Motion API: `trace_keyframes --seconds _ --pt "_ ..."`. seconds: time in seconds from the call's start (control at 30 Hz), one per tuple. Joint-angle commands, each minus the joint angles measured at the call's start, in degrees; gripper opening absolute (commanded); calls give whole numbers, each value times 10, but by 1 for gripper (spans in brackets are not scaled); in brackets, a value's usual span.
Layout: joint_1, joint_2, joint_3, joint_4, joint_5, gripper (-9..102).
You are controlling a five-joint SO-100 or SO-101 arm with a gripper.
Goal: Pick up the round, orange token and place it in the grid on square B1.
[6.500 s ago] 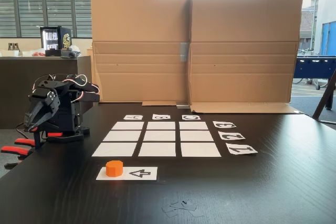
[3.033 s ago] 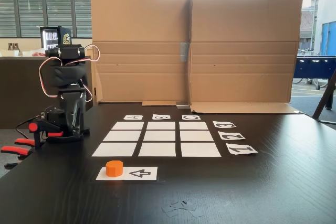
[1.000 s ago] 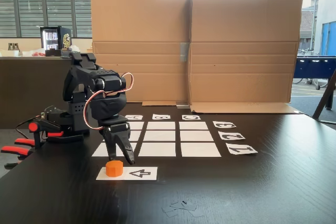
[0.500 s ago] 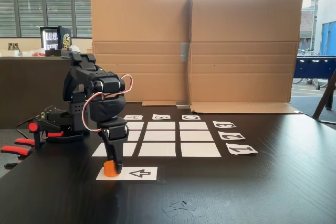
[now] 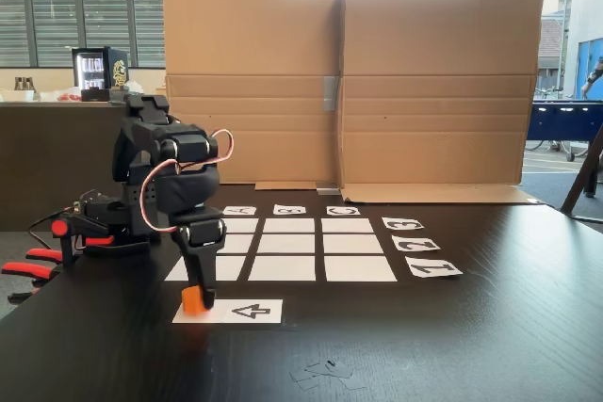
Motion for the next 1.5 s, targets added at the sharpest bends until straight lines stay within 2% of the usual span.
trace_keyframes --seconds 0.0,0.17,0.4,0.8,1.0,1.47 --pt "-19 105 36 -12 -33 -1" --pt "-64 192 103 -11 -47 -1" --pt "-176 302 168 1 -44 -1" --pt "-333 417 264 12 24 -1" --pt "-353 392 337 -35 50 -1" --pt "-327 259 337 -118 69 -1"
